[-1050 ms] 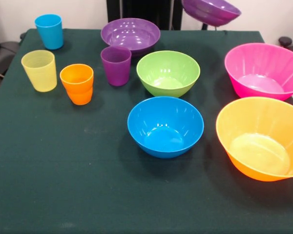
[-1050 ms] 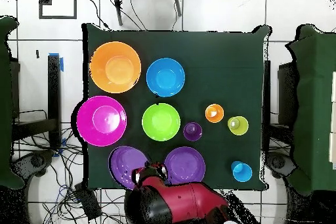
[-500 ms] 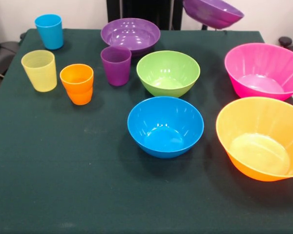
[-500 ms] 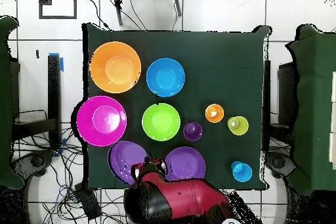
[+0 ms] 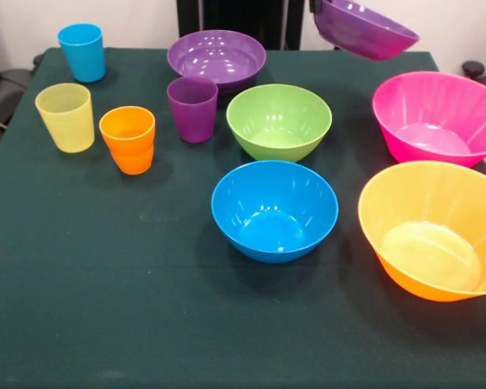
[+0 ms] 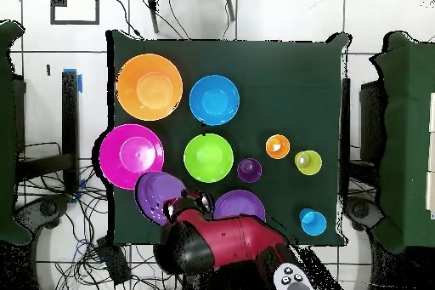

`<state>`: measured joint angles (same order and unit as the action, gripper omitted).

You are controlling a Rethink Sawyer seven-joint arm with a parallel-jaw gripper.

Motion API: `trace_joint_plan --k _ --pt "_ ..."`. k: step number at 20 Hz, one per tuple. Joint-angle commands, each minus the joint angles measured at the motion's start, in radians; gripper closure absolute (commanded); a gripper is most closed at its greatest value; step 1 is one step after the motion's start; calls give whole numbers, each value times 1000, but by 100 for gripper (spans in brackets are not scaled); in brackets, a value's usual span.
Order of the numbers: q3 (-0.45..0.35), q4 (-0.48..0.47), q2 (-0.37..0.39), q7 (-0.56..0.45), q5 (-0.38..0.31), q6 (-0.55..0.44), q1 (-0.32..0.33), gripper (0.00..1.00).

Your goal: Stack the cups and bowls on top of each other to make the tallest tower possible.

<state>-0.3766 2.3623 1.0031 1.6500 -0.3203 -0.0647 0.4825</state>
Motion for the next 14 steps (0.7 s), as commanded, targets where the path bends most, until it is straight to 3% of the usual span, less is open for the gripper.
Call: trace_joint_plan --k 1,7,14 --pt "55 -145 -147 128 20 -58 -56 100" --pt "36 -147 -135 107 11 -81 -44 100" --pt "25 -216 -186 98 24 -108 -43 100"
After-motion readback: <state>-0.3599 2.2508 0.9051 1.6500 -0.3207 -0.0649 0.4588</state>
